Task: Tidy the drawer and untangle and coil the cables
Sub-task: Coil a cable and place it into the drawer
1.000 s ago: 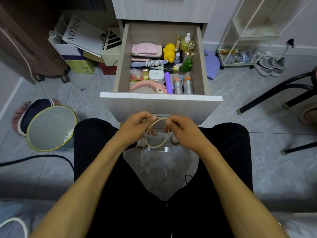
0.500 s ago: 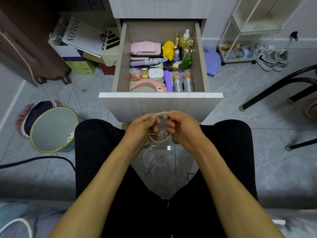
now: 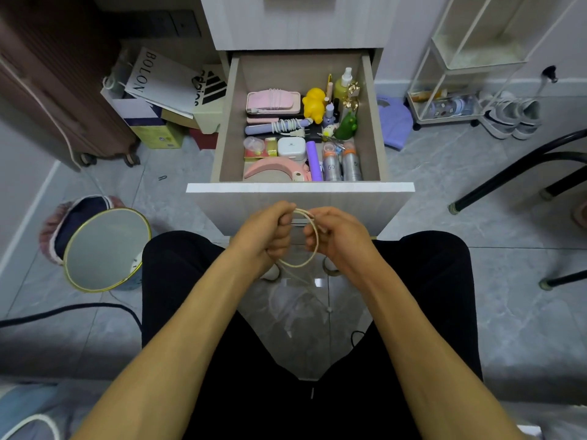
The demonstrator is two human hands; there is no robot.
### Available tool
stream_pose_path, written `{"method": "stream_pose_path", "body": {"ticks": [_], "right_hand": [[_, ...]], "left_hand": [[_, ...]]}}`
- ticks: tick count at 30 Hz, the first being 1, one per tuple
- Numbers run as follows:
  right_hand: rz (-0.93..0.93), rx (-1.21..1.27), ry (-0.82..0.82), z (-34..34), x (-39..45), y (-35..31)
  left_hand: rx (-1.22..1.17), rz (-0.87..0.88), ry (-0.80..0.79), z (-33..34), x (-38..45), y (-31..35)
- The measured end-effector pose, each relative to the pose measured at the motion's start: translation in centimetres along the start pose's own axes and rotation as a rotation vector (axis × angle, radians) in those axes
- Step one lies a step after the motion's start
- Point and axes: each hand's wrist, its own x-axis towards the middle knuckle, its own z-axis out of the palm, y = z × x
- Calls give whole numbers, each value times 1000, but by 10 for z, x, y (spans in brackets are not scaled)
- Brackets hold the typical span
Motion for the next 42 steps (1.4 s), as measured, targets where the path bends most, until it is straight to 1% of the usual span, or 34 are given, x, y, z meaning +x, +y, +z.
{"method": "stream_pose_path", "body": {"ticks": [2, 4, 6, 10, 11, 12, 14, 15, 16, 18, 19, 20, 21, 22, 23, 24, 26, 27, 29, 30, 31, 32, 35, 37, 40, 42], "right_hand": [[32, 41, 19, -2, 0, 9], [62, -5, 57, -3, 0, 19], [82, -118, 135, -3, -1, 30], [55, -397, 352, -11, -1, 53], [95, -402, 383, -11, -2, 54], [197, -376, 372, -10, -4, 53], [476, -222, 232, -4, -10, 46], [555, -64, 153, -3, -12, 45], [566, 147, 103, -3, -10, 45], [435, 566, 109, -3, -8, 44], [365, 706, 160, -4, -5, 43], [308, 802, 202, -4, -3, 41], [266, 823, 230, -4, -3, 38], [231, 775, 247, -3, -3, 35], [201, 655, 258, -1, -5, 32], [171, 488, 264, 0, -6, 30], [70, 69, 261, 1, -10, 30], [-30, -166, 268, 0, -12, 31], [-316, -624, 244, -4, -12, 35], [-448, -754, 217, -5, -11, 35], [-526, -801, 174, -6, -11, 35], [-540, -782, 118, -6, -11, 34], [-385, -617, -74, 0, -11, 31], [-332, -591, -114, 4, -13, 34], [-347, -700, -127, 7, -16, 37], [-338, -670, -127, 8, -16, 37]], "left_hand": [[-135, -9, 34, 1, 1, -1], [-297, -2, 48, 1, 3, -1], [-432, 28, 84, -1, 3, 0], [-592, 99, 141, -4, 4, -1], [-622, 106, 147, -5, 4, -2], [-644, 114, 152, -5, 4, -3], [-677, 134, 155, -4, 3, -4], [-694, 139, 153, -3, 2, -6], [-711, 145, 151, -2, 1, -7], [-715, 139, 148, -1, 0, -12], [-698, 127, 153, -1, -1, -15], [-672, 114, 163, -2, -2, -17], [-634, 101, 181, -4, -3, -20], [-587, 95, 201, -6, -3, -22], [-536, 94, 228, -9, -2, -24], [-480, 90, 258, -11, -1, -26], [-335, 82, 315, -17, 0, -28], [-245, 79, 322, -19, 1, -29], [-63, 67, 295, -18, -1, -27], [13, 56, 278, -16, -3, -25], [70, 43, 265, -15, -5, -24], [108, 31, 247, -14, -7, -22], [128, -13, 189, -15, -9, -21], [121, -27, 185, -16, -7, -23], [104, 13, 189, -16, -7, -26], [104, 50, 188, -17, -10, -32]]}}
